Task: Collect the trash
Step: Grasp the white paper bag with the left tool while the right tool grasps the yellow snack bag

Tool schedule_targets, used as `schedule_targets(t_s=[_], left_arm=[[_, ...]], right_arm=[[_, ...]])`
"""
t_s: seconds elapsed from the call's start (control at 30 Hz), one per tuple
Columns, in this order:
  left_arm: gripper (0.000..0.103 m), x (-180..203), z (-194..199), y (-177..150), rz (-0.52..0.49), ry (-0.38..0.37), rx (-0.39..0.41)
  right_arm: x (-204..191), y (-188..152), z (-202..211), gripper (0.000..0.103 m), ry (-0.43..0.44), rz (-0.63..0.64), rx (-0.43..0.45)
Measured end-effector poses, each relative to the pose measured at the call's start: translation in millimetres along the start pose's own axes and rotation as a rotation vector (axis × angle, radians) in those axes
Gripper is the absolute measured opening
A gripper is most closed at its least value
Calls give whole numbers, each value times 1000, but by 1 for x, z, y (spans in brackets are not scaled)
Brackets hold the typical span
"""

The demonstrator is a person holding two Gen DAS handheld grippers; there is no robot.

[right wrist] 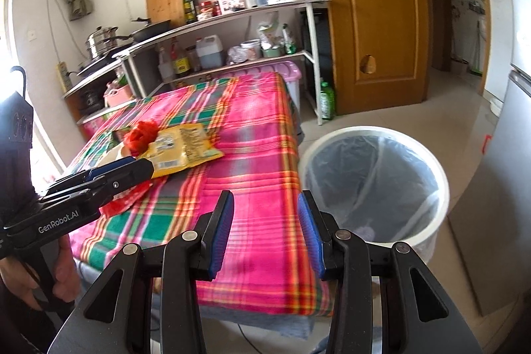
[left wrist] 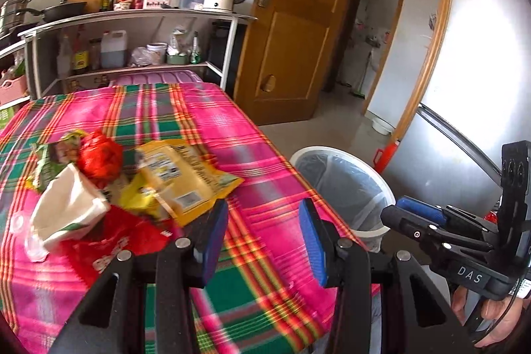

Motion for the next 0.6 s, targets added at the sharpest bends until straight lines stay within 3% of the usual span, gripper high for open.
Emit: schedule_targets(t_s=[0.47, 0.6], left_arm=[[46, -65, 31, -8, 61, 115, 41], [52, -85, 36, -5, 79, 148, 56]], right_arm=[[-54, 5, -23, 52, 82, 78, -30], [-65, 8, -33, 52, 97, 97, -40]])
Point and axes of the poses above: each gripper's, at about its wrist camera, not at the fingertips, and z roughly against the way its jaws point, x to its right, y to its top, the point moved 9 cm from there along -z, roughly the way its jaws point, and after that the axes turned 2 degrees about -y, right-handed, at the moved point
